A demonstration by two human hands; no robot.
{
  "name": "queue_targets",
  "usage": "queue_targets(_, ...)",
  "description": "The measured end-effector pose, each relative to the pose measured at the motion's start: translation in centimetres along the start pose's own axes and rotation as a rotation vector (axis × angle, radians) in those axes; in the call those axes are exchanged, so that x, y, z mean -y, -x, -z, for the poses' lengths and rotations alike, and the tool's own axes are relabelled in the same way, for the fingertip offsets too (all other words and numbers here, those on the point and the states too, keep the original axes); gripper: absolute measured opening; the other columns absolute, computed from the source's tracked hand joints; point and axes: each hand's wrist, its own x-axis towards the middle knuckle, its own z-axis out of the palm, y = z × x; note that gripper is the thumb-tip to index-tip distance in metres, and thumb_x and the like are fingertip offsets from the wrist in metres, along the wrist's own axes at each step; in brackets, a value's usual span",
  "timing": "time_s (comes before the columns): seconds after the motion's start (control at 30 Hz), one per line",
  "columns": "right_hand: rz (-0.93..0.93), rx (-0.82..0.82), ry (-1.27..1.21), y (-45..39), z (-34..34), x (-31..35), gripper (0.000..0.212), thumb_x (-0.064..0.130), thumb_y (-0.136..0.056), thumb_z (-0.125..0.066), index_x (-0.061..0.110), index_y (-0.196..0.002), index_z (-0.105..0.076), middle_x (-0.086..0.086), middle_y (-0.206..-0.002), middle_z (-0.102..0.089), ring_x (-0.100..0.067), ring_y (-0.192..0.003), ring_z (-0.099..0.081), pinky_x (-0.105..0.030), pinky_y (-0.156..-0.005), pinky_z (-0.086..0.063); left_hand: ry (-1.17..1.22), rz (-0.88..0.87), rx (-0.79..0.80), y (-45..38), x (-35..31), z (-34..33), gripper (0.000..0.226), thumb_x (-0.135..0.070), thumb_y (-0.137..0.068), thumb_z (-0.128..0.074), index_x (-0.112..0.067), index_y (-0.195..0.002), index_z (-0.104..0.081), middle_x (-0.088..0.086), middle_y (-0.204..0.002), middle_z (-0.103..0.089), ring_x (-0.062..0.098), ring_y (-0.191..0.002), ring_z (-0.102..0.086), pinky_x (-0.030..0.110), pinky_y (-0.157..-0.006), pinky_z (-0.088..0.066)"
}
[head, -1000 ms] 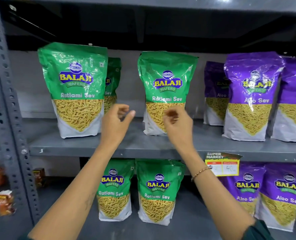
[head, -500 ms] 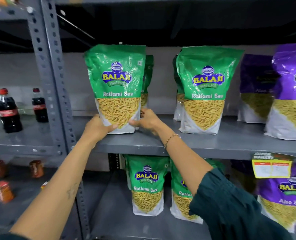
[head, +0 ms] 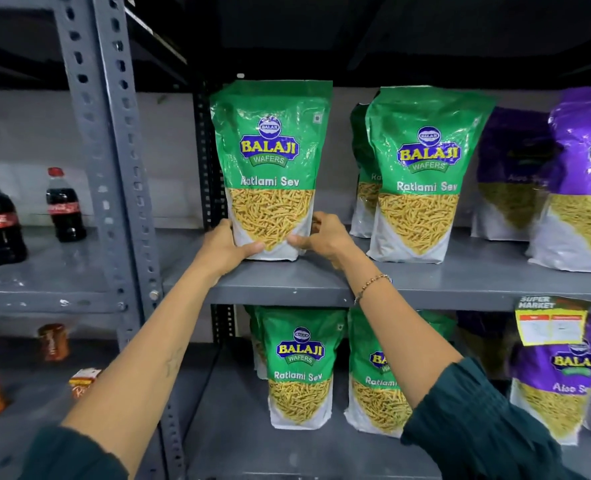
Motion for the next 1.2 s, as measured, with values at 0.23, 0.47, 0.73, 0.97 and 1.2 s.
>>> queue_targets(0.23, -0.011, -0.015, 0.032, 0.3, -0.1, -0.1, 0.055, 0.024, -0.061, -0.085, 0.007, -0.106, -0.059, -0.011, -0.111, -0.067, -0.028, -0.104, -0.061, -0.048, -0.097, -0.049, -0.055, -0.051, 0.008, 0.4, -0.4, -0.2, 0.072, -0.038, -0.073, -0.075, -0.006, -0.128, -0.041, 0.011, -0.137, -0.052, 0.029, -0.124, -0.049, 0.036, -0.095, -0.043)
queue_targets(0.47, 0.012, 0.007, 0.149, 2.7, 0.3, 1.1, 0.057, 0.033, -0.07, -0.078, 0.008, -0.115, -0.054, -0.009, -0.117, -0.064, -0.025, -0.107, -0.059, -0.042, -0.096, -0.048, -0.04, -0.111, -0.038, 1.9, -1.0, 0.1, 0.083, -0.033, -0.076, -0.074, -0.008, -0.14, -0.027, 0.011, -0.146, -0.04, 0.029, -0.133, -0.039, 0.038, -0.106, -0.035)
queue_targets(0.73, 0.403, -0.487, 0.113, 14.1, -1.1, 1.1, 0.009, 0.01, -0.085, -0.058, 0.012, -0.092, -0.063, -0.001, -0.084, -0.067, -0.006, -0.069, -0.056, -0.013, -0.069, -0.045, 0.351, -0.508, -0.433, 12.2, -2.0, -4.3, 0.012, -0.018, -0.09, -0.056, -0.016, -0.101, -0.063, 0.001, -0.092, -0.067, 0.003, -0.081, -0.061, 0.016, -0.076, -0.047)
queue_targets(0.97, 0.031, -0.191, 0.229, 19.1, -4.3, -14.4, 0.013, 0.009, -0.086, -0.057, 0.008, -0.097, -0.063, -0.009, -0.08, -0.069, -0.013, -0.069, -0.06, -0.026, -0.071, -0.052, 0.16, -0.262, -0.131, 15.8, 8.7, -12.6, 0.034, -0.016, -0.079, -0.064, -0.017, -0.112, -0.054, 0.001, -0.107, -0.057, 0.021, -0.098, -0.057, 0.047, -0.086, -0.05)
queue_targets(1.2, -0.473, 0.362, 0.335, 18.4, -6.7, -22.6, 0.087, 0.026, -0.086, -0.062, -0.002, -0.144, -0.004, -0.021, -0.15, -0.03, -0.036, -0.127, -0.045, -0.038, -0.099, -0.04, -0.128, 0.193, 0.37, 13.6, 16.4, -17.5, 0.113, -0.018, -0.062, -0.084, 0.0, -0.144, -0.009, 0.021, -0.146, -0.02, 0.033, -0.139, -0.019, 0.032, -0.115, -0.015)
